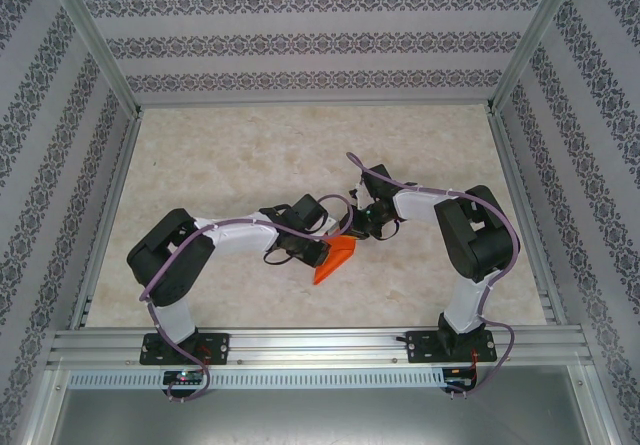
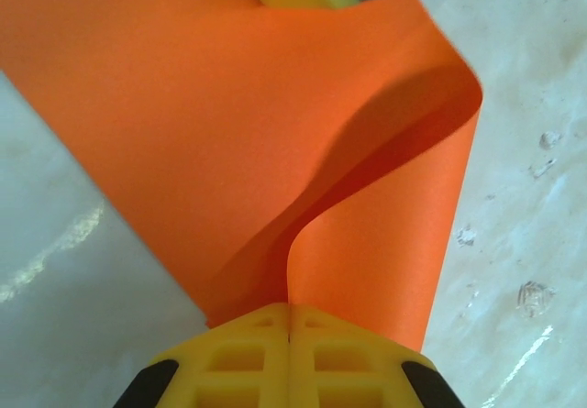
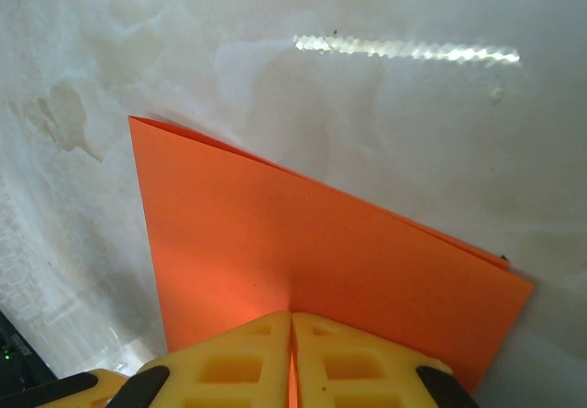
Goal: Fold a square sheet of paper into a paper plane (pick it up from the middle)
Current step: Third fold the triangle at the center of the table.
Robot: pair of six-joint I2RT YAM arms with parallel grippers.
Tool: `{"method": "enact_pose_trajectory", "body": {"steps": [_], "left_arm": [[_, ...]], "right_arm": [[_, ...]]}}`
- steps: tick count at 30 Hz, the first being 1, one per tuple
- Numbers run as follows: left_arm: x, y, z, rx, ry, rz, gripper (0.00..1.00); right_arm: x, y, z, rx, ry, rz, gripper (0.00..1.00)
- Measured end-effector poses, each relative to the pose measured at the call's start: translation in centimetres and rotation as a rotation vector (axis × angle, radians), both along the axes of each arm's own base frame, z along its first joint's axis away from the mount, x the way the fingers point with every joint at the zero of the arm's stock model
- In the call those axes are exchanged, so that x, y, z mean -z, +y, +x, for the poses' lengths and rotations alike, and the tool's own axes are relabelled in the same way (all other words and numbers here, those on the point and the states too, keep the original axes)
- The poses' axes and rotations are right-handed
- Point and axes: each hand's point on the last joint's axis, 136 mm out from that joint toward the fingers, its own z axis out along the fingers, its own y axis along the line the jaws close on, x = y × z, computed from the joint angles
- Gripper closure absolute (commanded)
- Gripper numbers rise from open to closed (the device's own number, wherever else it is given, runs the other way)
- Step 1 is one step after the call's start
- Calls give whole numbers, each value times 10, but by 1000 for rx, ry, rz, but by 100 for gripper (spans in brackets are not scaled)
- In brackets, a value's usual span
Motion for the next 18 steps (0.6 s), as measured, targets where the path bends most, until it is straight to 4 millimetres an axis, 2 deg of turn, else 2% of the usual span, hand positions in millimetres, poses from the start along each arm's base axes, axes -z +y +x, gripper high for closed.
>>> {"method": "enact_pose_trajectory", "body": {"steps": [18], "left_arm": [[1,-1,1,-16,7,-2,100]], "right_arm": [[0,0,0,0,0,0,87]]}}
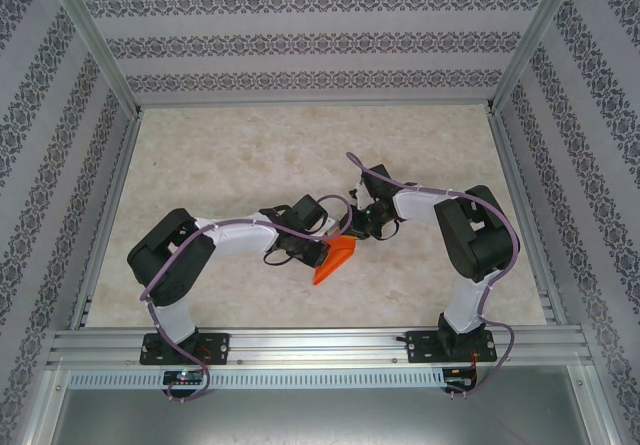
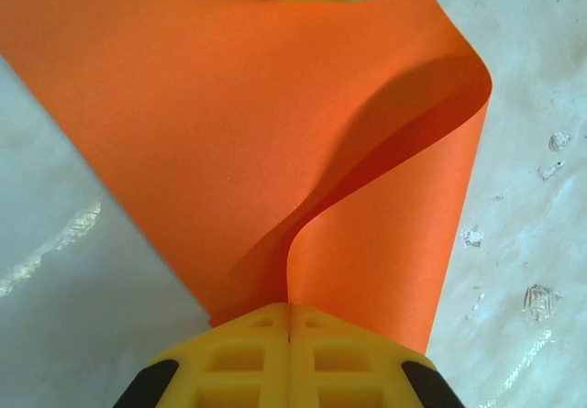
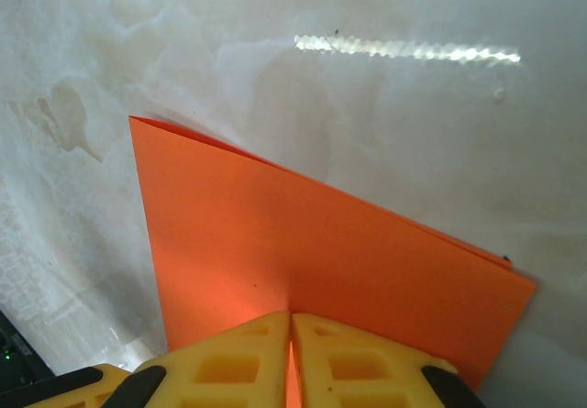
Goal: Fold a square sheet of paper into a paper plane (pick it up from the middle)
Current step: Third fold the triangle at the center of the table.
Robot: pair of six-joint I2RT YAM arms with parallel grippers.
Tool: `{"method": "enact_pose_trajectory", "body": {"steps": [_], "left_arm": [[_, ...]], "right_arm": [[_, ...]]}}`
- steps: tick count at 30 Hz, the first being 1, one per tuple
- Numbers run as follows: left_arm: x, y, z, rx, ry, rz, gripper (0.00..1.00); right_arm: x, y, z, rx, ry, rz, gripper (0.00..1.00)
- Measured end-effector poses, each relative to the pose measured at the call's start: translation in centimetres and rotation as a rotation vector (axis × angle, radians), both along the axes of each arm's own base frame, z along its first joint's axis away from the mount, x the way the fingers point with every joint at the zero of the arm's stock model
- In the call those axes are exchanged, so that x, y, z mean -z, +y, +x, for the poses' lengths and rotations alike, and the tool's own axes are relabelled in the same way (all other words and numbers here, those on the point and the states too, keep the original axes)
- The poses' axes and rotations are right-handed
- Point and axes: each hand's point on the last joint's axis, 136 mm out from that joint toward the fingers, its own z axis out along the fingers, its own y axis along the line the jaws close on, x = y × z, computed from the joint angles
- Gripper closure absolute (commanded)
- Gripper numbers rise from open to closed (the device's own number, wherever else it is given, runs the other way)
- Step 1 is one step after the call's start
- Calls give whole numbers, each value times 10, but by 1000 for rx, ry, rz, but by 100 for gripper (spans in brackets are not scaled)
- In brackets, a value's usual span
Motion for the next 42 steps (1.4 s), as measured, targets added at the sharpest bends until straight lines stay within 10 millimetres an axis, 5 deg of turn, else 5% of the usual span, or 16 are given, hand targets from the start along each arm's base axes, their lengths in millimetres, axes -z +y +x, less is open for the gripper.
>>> {"method": "enact_pose_trajectory", "body": {"steps": [18,28,35,42], "left_arm": [[3,1,0,-28,3,-8,100],[2,2,0,-43,-3,-22,100],[2,2,0,-52,0,-24,100],[2,2,0,-53,0,-23,100]], "right_arm": [[-6,-1,2,32,1,-16,83],[-79,-13,1,161,-171,97,89],[-48,3,-45,154,-72,117,91],[-36,19,-50,157,-49,152,92]]}}
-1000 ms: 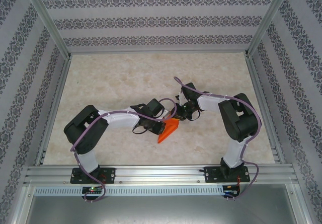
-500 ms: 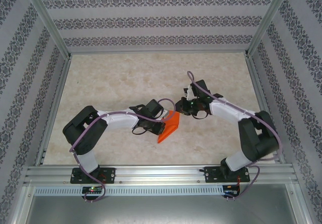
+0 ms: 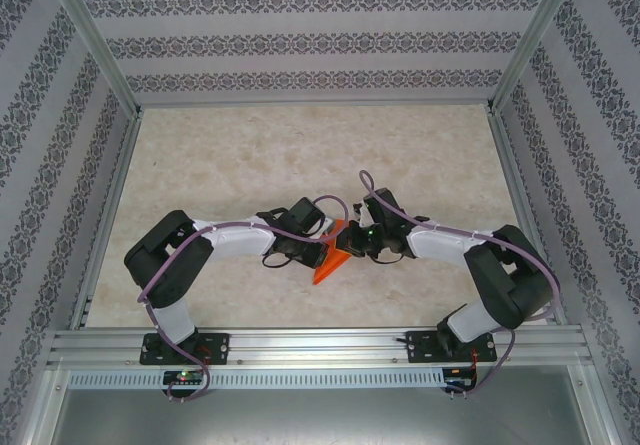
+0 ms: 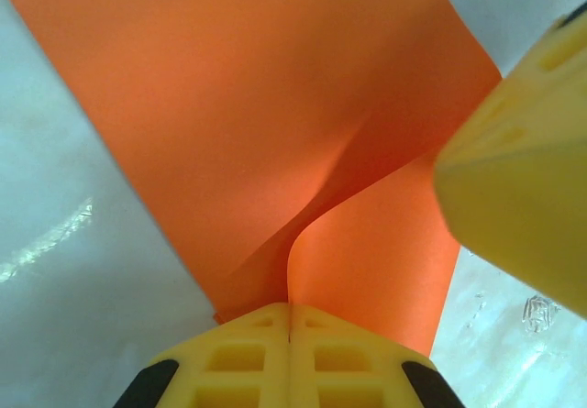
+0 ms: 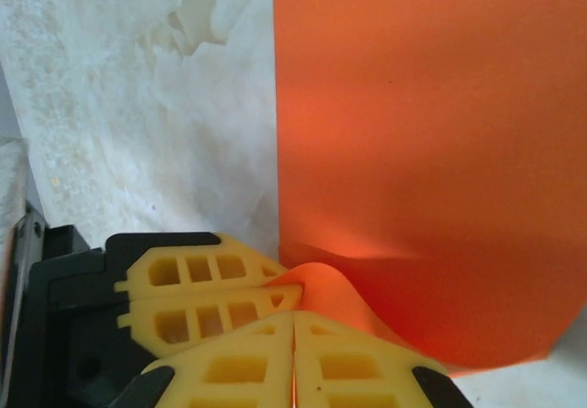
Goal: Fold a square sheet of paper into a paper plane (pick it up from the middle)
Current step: Third fold the triangle at the center of the table.
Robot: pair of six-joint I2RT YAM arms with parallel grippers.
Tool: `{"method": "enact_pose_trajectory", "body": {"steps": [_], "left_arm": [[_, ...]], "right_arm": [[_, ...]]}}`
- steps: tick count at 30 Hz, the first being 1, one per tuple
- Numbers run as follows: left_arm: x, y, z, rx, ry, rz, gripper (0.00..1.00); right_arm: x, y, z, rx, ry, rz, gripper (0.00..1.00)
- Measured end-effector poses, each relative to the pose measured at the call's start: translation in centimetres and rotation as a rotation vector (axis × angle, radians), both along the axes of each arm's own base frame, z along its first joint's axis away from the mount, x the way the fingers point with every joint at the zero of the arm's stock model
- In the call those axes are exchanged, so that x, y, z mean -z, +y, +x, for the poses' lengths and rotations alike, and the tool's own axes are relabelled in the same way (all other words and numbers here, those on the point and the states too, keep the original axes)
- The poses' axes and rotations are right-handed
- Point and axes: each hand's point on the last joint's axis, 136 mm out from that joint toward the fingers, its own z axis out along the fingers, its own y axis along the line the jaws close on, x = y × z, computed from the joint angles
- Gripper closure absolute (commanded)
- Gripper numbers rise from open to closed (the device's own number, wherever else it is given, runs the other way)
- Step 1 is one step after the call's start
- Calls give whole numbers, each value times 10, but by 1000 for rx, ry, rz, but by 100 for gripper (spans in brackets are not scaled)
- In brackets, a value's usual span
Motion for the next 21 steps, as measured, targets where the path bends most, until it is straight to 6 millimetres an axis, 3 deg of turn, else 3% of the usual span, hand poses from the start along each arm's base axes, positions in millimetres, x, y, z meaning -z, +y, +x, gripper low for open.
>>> {"method": "enact_pose_trajectory", "body": {"steps": [8,21], "left_arm": [[-1,1,2,-7,-12,8,100],[-1,3,2,-10,-16,12,100]], "right_arm": [[3,8,-3,-6,2,29,91],[31,4,-8,-5,51,-5,89]]}}
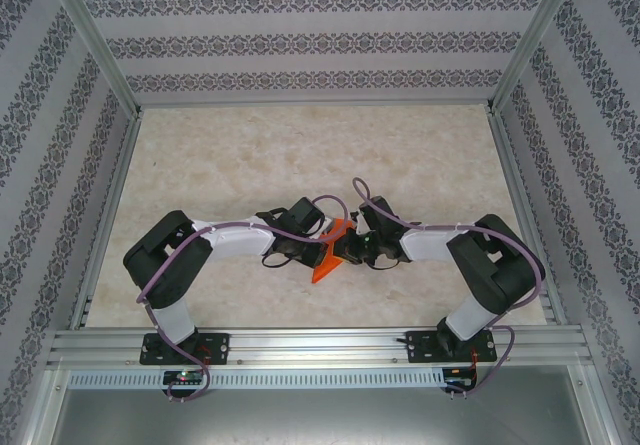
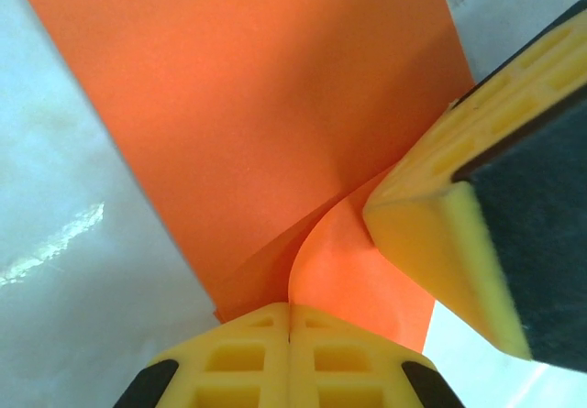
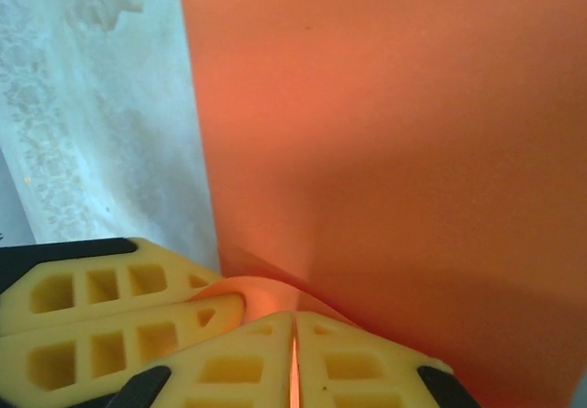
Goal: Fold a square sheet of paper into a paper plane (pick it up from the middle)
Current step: Third fold the triangle at the center of the table.
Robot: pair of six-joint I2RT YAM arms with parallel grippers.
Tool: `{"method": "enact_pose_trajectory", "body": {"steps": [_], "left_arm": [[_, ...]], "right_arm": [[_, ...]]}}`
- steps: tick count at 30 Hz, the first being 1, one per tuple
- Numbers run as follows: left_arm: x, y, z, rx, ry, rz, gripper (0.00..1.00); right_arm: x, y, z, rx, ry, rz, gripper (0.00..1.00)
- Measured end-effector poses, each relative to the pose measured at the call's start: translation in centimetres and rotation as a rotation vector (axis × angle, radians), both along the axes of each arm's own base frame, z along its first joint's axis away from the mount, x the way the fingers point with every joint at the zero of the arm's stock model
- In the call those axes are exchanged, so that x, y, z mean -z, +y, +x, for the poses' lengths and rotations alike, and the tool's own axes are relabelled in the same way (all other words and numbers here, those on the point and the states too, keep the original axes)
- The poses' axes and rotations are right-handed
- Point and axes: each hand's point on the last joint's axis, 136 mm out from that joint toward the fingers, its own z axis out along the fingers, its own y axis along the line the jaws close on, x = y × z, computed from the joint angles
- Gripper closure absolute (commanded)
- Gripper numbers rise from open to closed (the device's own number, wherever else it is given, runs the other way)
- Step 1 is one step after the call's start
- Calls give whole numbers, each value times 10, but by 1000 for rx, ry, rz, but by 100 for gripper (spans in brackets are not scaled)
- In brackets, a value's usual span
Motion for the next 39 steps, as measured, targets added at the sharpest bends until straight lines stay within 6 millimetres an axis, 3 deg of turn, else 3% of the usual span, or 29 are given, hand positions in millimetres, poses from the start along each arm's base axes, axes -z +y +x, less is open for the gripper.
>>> {"method": "enact_pose_trajectory", "body": {"steps": [10,16,18,29,39], "left_arm": [[1,3,-2,-7,2,3,100],[0,4,-1,-11,-2,7,100],[1,4,-1,-11,-2,8,100],[1,4,-2,-11,-2,9,100],[1,5,-1,-13,-3,13,100]], "right_arm": [[-1,-2,0,2,-5,-9,86],[-43,-14,12,53,-104,15,89],[-47,-19,18,69,-122,22,90],[3,-28,5,60,13,-76,93],[0,-34,4,54,8,-115,92]]}}
